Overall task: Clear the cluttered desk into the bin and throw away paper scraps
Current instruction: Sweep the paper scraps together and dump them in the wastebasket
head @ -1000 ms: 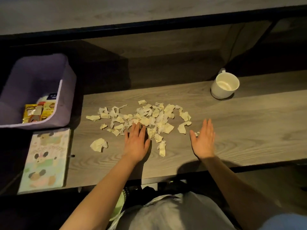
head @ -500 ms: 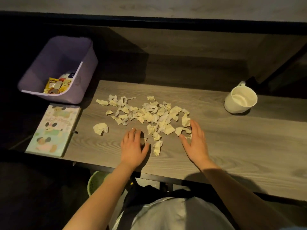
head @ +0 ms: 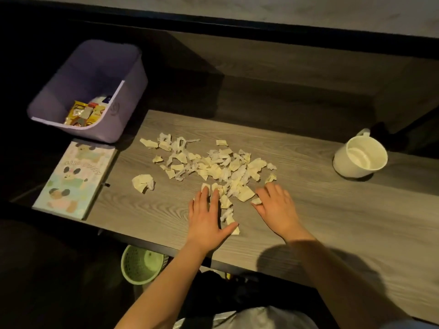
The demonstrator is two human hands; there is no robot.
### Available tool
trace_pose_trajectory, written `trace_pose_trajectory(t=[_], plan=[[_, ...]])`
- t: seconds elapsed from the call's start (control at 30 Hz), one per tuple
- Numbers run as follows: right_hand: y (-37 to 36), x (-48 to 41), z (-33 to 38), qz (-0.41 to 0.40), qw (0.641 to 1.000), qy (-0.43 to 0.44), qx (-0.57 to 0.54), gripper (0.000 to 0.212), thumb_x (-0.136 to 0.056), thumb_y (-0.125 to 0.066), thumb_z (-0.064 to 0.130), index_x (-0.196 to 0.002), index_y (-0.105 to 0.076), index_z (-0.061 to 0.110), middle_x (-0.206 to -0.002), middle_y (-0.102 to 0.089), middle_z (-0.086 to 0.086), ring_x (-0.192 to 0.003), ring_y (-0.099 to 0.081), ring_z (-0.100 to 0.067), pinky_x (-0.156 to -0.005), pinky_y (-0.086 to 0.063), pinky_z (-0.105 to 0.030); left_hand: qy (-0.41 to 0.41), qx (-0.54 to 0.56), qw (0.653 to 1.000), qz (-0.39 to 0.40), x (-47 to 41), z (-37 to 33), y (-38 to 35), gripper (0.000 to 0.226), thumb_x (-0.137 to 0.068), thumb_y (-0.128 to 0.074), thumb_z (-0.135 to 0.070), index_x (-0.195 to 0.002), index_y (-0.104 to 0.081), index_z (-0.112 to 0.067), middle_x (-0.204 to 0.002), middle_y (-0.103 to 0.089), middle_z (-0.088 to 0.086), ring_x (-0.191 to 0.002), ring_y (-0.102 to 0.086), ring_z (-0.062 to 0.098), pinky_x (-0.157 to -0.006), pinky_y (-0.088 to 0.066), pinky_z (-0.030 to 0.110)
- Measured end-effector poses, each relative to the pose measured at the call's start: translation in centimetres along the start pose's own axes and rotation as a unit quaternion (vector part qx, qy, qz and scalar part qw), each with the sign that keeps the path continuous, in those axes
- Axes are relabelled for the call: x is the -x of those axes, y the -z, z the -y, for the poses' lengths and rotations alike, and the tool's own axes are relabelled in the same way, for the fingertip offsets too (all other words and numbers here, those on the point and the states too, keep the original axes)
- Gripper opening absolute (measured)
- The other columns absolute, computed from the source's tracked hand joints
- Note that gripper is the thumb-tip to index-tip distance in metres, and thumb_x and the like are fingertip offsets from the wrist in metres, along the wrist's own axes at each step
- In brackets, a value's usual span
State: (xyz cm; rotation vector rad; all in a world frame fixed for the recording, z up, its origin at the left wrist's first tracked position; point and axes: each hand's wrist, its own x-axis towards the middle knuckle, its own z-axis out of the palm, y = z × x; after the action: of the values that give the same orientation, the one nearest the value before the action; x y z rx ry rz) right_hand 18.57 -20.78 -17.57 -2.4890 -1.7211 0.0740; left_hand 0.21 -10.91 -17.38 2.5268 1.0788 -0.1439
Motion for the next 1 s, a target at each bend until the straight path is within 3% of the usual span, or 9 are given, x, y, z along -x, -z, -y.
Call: trace_pose_trajectory(t=[0.13,0.27,0.33,0.4,0.53,0.67,0.8,0.9,1.0], plan=[[0.2,0.3,0.2,-0.028,0.999,0.032,-0.022,0.048,-0.048,-0.09,0.019,-0.082,-0.056,0.013,-0.068,-0.059,-0.004,-0.053,-0.057,-0.019,-0.046,-0.038,-0.021,-0.015,0.017,0.998,-0.066,-0.4,-0.3,-0.7,0.079,-0.082,-0.038,-0.06,-0.142,-0.028,-0.009,-0.139,-0.041,0.016,-0.128,-0.034,0.03,-0.106,-0.032,0.048],[0.7,0.2,0.4,-0.015,0.997,0.006,-0.074,0.052,-0.054,-0.088,0.012,-0.086,-0.047,0.018,-0.054,-0.057,0.002,-0.039,-0.05,-0.013,-0.045,-0.02,-0.012,-0.024,0.03,0.988,-0.148,-0.3,-0.2,-1.4,0.049,-0.085,-0.042,-0.043,-0.121,-0.047,-0.01,-0.106,-0.057,0.011,-0.098,-0.039,0.02,-0.079,-0.048,0.04],[0.9,0.1,0.4,-0.008,0.993,-0.035,-0.112,0.03,-0.067,-0.082,0.011,-0.087,-0.059,0.014,-0.051,-0.056,-0.001,-0.038,-0.052,-0.017,-0.042,-0.012,-0.01,-0.031,0.024,0.985,-0.165,-0.5,0.1,-1.4,0.035,-0.084,-0.042,-0.037,-0.108,-0.052,-0.013,-0.097,-0.057,0.008,-0.09,-0.04,0.019,-0.07,-0.048,0.037],[0.7,-0.1,0.4,-0.003,0.984,-0.099,-0.148,0.013,-0.084,-0.068,0.015,-0.092,-0.064,0.007,-0.056,-0.061,-0.009,-0.047,-0.058,-0.024,-0.043,-0.018,-0.016,-0.044,0.01,0.985,-0.167,-0.6,0.5,-1.5,0.025,-0.085,-0.042,-0.032,-0.093,-0.055,-0.013,-0.088,-0.056,0.006,-0.081,-0.046,0.021,-0.064,-0.046,0.034],[0.9,0.0,0.7,-0.033,0.942,-0.206,-0.264,0.02,-0.093,-0.055,0.025,-0.094,-0.061,0.006,-0.072,-0.067,-0.014,-0.063,-0.061,-0.031,-0.056,-0.042,-0.035,-0.059,0.011,0.986,-0.155,-0.8,1.1,-1.4,0.023,-0.086,-0.039,-0.025,-0.077,-0.054,-0.01,-0.075,-0.056,0.006,-0.066,-0.053,0.023,-0.059,-0.045,0.032],[1.5,-0.2,1.5,-0.034,0.904,-0.235,-0.354,0.018,-0.094,-0.054,0.023,-0.092,-0.058,0.006,-0.084,-0.068,-0.013,-0.075,-0.061,-0.029,-0.063,-0.044,-0.033,-0.058,0.029,0.988,-0.14,-0.9,1.2,-0.8,0.029,-0.089,-0.036,-0.024,-0.07,-0.051,-0.009,-0.066,-0.054,0.006,-0.062,-0.049,0.022,-0.059,-0.041,0.031],[2.5,-0.7,2.6,-0.034,0.876,-0.251,-0.41,0.021,-0.095,-0.051,0.025,-0.091,-0.058,0.005,-0.089,-0.066,-0.011,-0.078,-0.057,-0.02,-0.054,-0.035,-0.02,0.004,0.176,0.978,-0.115,-0.7,1.4,0.2,0.026,-0.094,-0.041,-0.015,-0.069,-0.043,-0.011,-0.066,-0.045,0.008,-0.067,-0.04,0.02,-0.062,-0.027,0.027],[2.7,-1.2,3.7,-0.024,0.872,-0.246,-0.422,0.025,-0.095,-0.051,0.027,-0.099,-0.061,0.004,-0.112,-0.067,-0.009,-0.103,-0.06,-0.021,-0.074,-0.038,-0.024,0.05,0.246,0.962,-0.11,-0.5,2.1,1.1,0.024,-0.095,-0.046,-0.012,-0.071,-0.043,-0.008,-0.058,-0.04,-0.001,-0.053,-0.035,0.012,-0.049,-0.024,0.024],[2.8,-1.5,5.3,-0.005,0.879,-0.228,-0.418,0.029,-0.096,-0.05,0.028,-0.103,-0.061,0.002,-0.116,-0.066,-0.012,-0.112,-0.059,-0.023,-0.084,-0.042,-0.029,0.077,0.276,0.95,-0.124,0.0,3.2,2.2,0.024,-0.095,-0.047,-0.014,-0.073,-0.043,-0.007,-0.053,-0.038,-0.004,-0.047,-0.033,0.008,-0.046,-0.024,0.021]])
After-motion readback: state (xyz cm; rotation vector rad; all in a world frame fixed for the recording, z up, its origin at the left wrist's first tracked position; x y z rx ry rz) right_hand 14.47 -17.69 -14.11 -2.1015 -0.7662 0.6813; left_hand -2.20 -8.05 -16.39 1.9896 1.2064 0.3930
